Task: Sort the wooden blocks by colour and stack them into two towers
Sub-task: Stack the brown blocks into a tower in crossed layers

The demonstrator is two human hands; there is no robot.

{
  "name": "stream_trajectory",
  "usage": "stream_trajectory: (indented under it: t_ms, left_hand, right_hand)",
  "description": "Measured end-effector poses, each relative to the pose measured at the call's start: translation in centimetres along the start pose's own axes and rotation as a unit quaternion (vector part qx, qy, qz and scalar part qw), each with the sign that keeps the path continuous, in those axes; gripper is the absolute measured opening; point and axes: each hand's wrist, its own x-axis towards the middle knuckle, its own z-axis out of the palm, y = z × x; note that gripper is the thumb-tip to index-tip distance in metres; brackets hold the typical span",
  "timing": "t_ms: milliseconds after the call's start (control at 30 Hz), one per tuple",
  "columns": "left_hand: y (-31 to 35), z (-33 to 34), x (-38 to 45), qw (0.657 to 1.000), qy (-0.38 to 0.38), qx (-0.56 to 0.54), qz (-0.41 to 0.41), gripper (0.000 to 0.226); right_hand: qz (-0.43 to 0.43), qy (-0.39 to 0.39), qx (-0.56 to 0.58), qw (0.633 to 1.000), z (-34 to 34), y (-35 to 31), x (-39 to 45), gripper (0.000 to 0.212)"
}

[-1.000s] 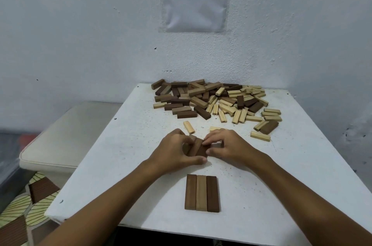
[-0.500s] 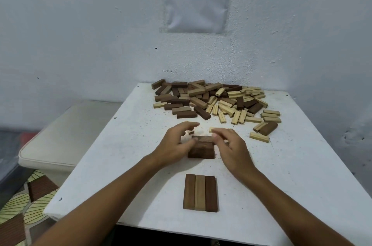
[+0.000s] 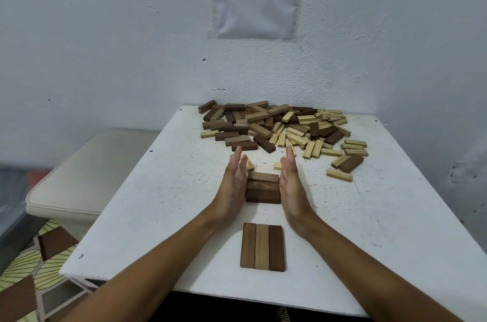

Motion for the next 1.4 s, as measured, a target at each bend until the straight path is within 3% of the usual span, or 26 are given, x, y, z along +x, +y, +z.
stream_trajectory:
  t_ms: [133, 200, 267, 333, 433, 533, 700, 967, 1233, 1300, 1400]
  left_hand:
    - [-0.2, 0.4, 0.1, 1.0, 0.006, 0.009, -0.001, 0.099]
    - [-0.2, 0.5, 0.1, 1.0, 0.017, 0.022, 0.004, 0.085]
    - [0.1, -0.2, 0.1, 0.992, 0.045, 0.112, 0.032, 0.066]
    - [0.6, -1.7, 0.2, 0.958, 0.067, 0.267, 0.076, 0.055]
    - [0.6, -4.1, 0.3, 0.897, 0.029, 0.431, 0.087, 0.063]
    - [0.7, -4.7, 0.2, 0.863, -0.012, 0.5, 0.068, 0.076]
    - [1.5, -3.8, 0.2, 0.844, -0.017, 0.527, 0.098, 0.073]
    - [1.0, -3.9, 0.5, 0.846, 0.008, 0.526, 0.086, 0.062]
    - [0.4, -4.4, 1.0, 0.886, 0.008, 0.46, 0.064, 0.082]
    - [0.4, -4.2, 0.6, 0.907, 0.02, 0.412, 0.08, 0.081]
    - [0.8, -3.3, 0.2, 0.973, 0.042, 0.219, 0.058, 0.065]
  right_hand:
    - [-0.006, -0.008, -0.003, 1.0, 0.1, 0.1, 0.0, 0.08]
    - [-0.011, -0.005, -0.016, 1.0, -0.1, 0.2, 0.1, 0.069]
    - [-0.026, 0.005, -0.076, 0.997, -0.9, 0.1, 0.3, 0.058]
    - [-0.055, -0.002, -0.172, 0.984, -2.5, -0.3, 0.8, 0.059]
    - [-0.063, -0.082, -0.309, 0.946, -5.2, -1.3, 1.3, 0.065]
    - [-0.034, -0.17, -0.404, 0.898, -6.6, -1.5, 1.8, 0.085]
    - [-0.033, -0.19, -0.458, 0.868, -6.4, -1.4, 2.5, 0.099]
    - [-0.017, -0.178, -0.429, 0.885, -6.4, -0.9, 2.6, 0.11]
    - [-0.022, -0.169, -0.406, 0.898, -6.3, -0.7, 2.1, 0.11]
    - [-0.02, -0.155, -0.346, 0.925, -6.1, -1.0, 1.7, 0.104]
    - [-0.002, -0.092, -0.158, 0.983, -4.8, -1.2, 1.0, 0.088]
